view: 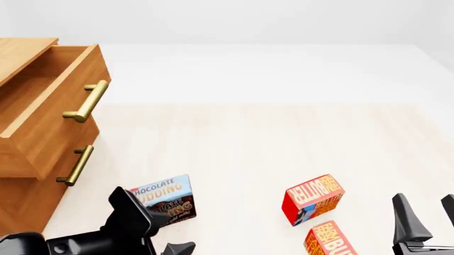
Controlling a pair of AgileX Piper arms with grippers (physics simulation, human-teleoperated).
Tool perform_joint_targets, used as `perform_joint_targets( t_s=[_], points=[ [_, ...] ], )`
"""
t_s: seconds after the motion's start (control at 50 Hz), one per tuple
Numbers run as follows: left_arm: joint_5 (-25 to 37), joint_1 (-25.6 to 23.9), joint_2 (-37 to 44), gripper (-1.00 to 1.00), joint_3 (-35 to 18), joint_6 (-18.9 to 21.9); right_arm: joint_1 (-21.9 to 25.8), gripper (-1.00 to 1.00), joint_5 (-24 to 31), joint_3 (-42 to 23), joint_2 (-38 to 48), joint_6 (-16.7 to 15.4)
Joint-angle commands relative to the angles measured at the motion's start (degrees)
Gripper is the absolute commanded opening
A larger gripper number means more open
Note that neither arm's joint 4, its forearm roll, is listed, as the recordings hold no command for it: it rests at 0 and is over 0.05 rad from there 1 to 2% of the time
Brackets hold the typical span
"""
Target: Put the bowl in the top drawer of the cabinet.
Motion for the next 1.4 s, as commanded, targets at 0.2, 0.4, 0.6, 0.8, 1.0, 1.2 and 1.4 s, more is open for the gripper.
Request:
perform_joint_targets(
  t_s=[0.2, 0.4, 0.6, 0.8, 1.0, 1.2, 1.4],
  points=[
    [-3.5, -3.6, 3.3, 1.0, 2.2, -2.8, 0.2, 1.0, -0.2, 0.0, 0.0, -0.1],
    [-3.4, -5.3, 4.1, 1.0, 2.3, -3.5, 0.3, 1.0, -0.2, 0.0, 0.0, -0.1],
    [-5.6, -7.3, 7.2, 1.0, 3.8, -4.7, 0.6, 1.0, -0.3, 0.0, 0.0, -0.1],
    [-6.9, -8.6, 9.0, 1.0, 4.1, -5.8, 0.6, 1.0, -0.3, 0.0, 0.0, -0.1],
    [-9.5, -10.0, 11.7, 1.0, 4.6, -7.1, 0.6, 1.0, -0.3, 0.0, 0.0, 0.0],
    [-12.3, -11.3, 14.3, 1.0, 5.2, -8.4, 0.4, 1.0, -0.3, 0.0, 0.0, 0.0],
    [-14.3, -12.6, 16.2, 1.0, 5.5, -10.2, 0.3, 1.0, -0.2, 0.0, 0.0, -0.1]
  ],
)
